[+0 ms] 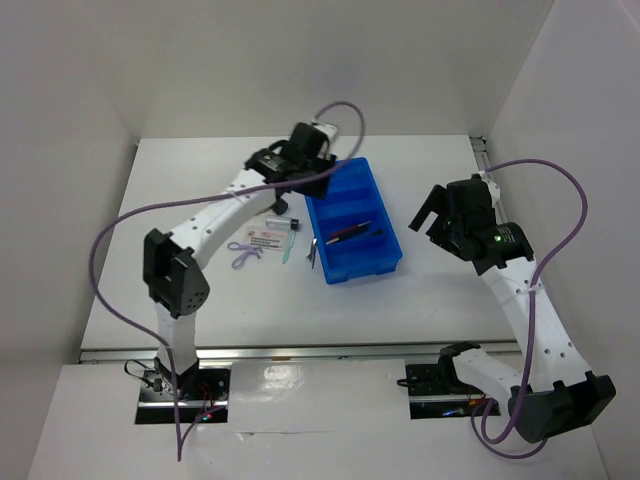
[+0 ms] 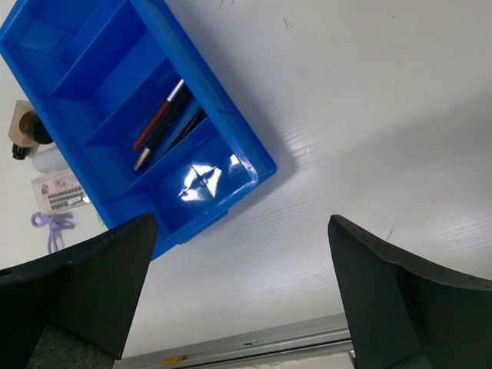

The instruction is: Organize the makeup

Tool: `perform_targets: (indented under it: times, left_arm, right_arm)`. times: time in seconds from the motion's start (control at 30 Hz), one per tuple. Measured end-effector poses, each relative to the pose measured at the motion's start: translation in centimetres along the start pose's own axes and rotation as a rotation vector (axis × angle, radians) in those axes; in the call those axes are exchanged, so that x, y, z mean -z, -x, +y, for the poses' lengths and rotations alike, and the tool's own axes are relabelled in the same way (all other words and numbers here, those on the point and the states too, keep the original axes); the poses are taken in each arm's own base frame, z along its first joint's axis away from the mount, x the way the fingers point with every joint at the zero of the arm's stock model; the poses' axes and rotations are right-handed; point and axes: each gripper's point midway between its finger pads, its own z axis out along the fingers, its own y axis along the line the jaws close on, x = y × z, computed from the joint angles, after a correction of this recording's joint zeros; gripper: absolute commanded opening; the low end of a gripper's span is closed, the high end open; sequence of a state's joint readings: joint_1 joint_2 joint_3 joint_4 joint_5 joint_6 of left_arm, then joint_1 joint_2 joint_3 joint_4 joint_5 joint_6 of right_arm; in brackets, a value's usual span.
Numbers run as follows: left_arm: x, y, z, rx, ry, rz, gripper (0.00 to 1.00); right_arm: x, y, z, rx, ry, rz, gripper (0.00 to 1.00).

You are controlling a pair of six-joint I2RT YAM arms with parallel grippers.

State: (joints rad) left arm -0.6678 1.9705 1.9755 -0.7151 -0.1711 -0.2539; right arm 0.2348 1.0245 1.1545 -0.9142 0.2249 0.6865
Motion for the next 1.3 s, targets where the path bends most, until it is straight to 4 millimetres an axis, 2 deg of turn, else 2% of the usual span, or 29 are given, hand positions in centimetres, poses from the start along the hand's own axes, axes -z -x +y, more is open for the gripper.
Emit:
perform_targets:
  times: [0.07,0.13,0.2,0.27,0.3,0.37,0.47,0.6,0.7,0.93,1.17,1.3]
  left_arm:
    - [1.3,0.5,4.4,0.134,0.06,-0.023,0.53]
    - [1.3,-0.2,8.3,0.255,0.131,-0.012,0.53]
    - [0.5,-1.8,11.1,0.357,0.189,0.031,0.54]
    - [-0.8,-4.2,12.4,0.439,0.225,0.105,0.54]
    - [-1.6,-5.3,12.7,0.474,0.236,0.143,0.55]
    - [-3.1,-7.5,13.0,0.528,0.248,0.217,0.66]
    - [-5.2,-10.2,13.1,0.607,0.266,0.309,0.76]
    - [-6.7,-11.9,13.7,0.681,0.291,0.372,0.78]
    - [-6.8,-11.6,14.4,0.713,0.299,0.362,0.78]
    - [-7.6,-9.0,16.0,0.75,0.283,0.296,0.85]
    - [-9.5,-8.8,16.5,0.777,0.26,0.302,0.98]
    - [-10.2,-8.4,16.2,0.792,0.239,0.301,0.98]
  right_arm:
    - [0.0,0.0,0.0,0.0,0.0,0.001,1.0]
    - [-0.2,0.0,-0.1,-0.002,-0.005,0.003,1.0]
    - [-0.3,0.0,-0.1,-0.002,-0.008,0.008,1.0]
    - [-0.4,-0.1,-0.1,-0.003,-0.012,0.011,1.0]
    - [-0.5,-0.1,-0.1,-0.003,-0.012,0.011,1.0]
    - [-0.5,-0.1,-0.2,-0.003,-0.012,0.011,1.0]
    - [-0.5,-0.1,-0.2,-0.003,-0.012,0.011,1.0]
    - [-0.5,-0.1,-0.2,-0.003,-0.012,0.011,1.0]
    - [-0.5,-0.1,-0.2,-0.003,-0.012,0.011,1.0]
    - [-0.5,-0.2,0.0,-0.003,-0.004,0.021,1.0]
    - [-0.6,-0.4,0.1,-0.002,-0.002,0.031,1.0]
    - [-0.6,-0.4,0.1,-0.002,-0.002,0.032,1.0]
